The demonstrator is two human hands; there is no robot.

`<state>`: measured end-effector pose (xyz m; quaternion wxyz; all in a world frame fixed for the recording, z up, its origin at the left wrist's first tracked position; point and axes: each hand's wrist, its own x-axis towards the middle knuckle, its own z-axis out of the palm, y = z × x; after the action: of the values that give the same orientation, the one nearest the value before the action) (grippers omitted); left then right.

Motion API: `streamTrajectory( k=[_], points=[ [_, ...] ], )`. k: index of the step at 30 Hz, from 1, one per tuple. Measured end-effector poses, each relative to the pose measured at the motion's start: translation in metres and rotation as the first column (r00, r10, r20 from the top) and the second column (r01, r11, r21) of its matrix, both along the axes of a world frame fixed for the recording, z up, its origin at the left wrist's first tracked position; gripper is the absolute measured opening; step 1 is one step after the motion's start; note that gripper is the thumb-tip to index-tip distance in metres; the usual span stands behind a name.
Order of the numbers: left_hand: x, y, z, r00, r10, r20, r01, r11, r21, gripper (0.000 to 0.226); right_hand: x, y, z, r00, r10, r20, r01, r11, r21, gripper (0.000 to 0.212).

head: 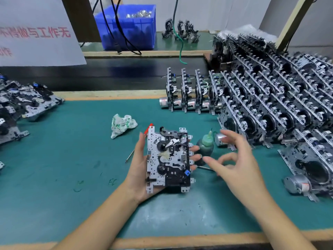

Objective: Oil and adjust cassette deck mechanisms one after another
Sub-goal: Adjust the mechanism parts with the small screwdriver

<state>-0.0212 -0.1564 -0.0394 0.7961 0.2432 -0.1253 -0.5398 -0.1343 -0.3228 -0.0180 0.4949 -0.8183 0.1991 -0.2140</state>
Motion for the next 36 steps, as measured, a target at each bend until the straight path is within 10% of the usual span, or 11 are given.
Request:
streamTrajectory(
  k=[21,28,33,36],
  points=[
    [0.012,-0.003,-0.017,0.976,0.146,-0.160,-0.112,0.973,0.199,0.095,0.073,-0.015,0.010,0.983,-0.023,-0.185,-0.036,0.950,-0.310,0.038],
    [0.014,-0.006,-0.017,0.979,0.146,-0.139,-0.112,0.967,0.227,0.093,0.013,-0.026,0.003,0.743,0.018,-0.669,-0.479,0.713,-0.512,0.020],
    [0.014,-0.006,-0.018,0.983,0.139,-0.119,-0.107,0.965,0.239,0.090,0.028,-0.031,0.008,0.799,0.467,-0.379,-0.491,0.870,0.037,0.015],
    [0.014,-0.007,-0.018,0.983,0.144,-0.113,-0.111,0.960,0.258,0.085,0.046,-0.029,0.012,0.783,0.600,-0.167,-0.499,0.765,0.407,0.023]
  ],
)
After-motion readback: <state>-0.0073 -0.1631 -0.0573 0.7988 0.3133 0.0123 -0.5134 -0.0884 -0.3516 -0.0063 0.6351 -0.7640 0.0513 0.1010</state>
